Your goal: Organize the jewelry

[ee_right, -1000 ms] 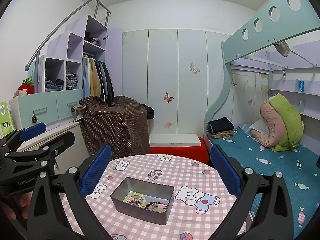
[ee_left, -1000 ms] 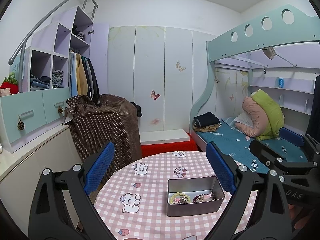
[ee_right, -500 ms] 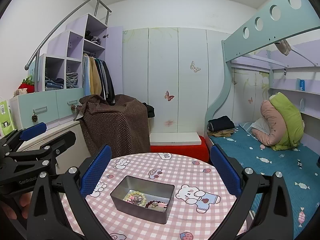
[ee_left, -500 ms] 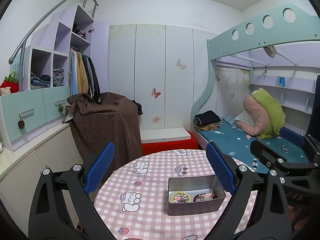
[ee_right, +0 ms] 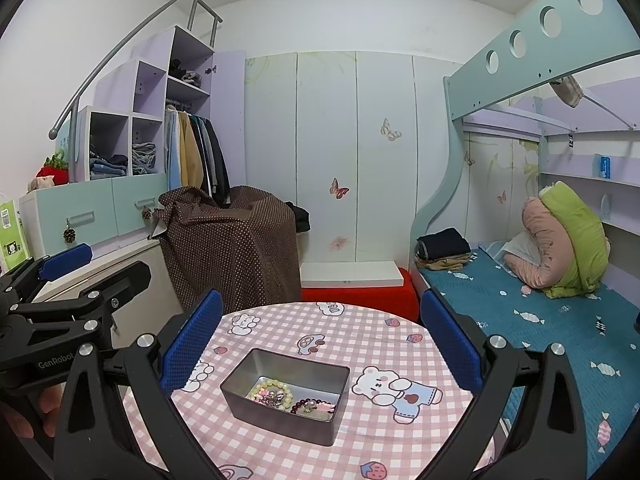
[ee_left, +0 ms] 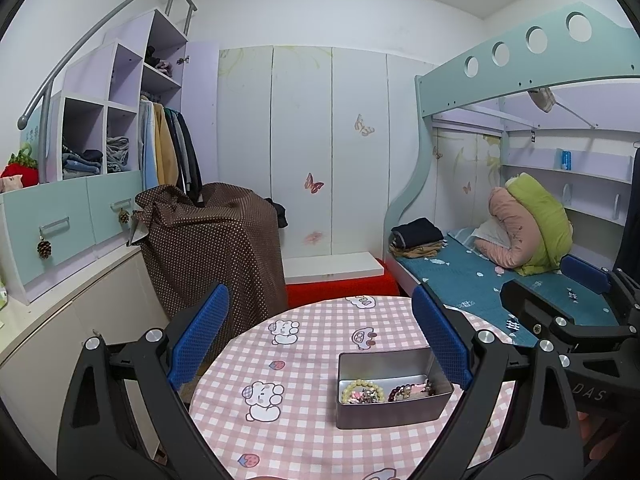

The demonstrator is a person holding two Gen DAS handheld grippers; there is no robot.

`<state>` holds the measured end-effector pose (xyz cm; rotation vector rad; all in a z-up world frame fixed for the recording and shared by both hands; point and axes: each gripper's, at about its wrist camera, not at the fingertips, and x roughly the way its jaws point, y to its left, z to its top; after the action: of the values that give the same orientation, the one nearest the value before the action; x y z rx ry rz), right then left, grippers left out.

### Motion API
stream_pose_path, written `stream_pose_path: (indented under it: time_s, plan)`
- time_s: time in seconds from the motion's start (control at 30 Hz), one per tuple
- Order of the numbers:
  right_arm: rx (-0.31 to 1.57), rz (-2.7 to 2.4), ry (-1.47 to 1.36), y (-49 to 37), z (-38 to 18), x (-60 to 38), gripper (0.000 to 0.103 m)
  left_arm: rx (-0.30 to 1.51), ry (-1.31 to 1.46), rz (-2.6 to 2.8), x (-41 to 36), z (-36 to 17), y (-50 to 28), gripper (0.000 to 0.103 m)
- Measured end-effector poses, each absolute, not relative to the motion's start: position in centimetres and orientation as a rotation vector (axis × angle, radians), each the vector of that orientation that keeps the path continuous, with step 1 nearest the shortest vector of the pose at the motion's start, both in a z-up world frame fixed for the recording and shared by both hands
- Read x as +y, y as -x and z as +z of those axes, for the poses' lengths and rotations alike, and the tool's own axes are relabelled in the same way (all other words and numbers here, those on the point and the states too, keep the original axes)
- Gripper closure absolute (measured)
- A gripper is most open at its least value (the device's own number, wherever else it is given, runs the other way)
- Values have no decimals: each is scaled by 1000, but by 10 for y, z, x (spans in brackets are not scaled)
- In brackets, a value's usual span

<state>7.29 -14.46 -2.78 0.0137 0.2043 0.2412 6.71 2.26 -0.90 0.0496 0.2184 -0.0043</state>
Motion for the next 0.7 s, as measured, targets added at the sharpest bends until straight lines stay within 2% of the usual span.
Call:
stream_pose_path:
  time_s: [0.7]
  plan:
    - [207, 234, -13, -74, -32, -144, 7, 232, -46, -5, 25, -12, -69, 10]
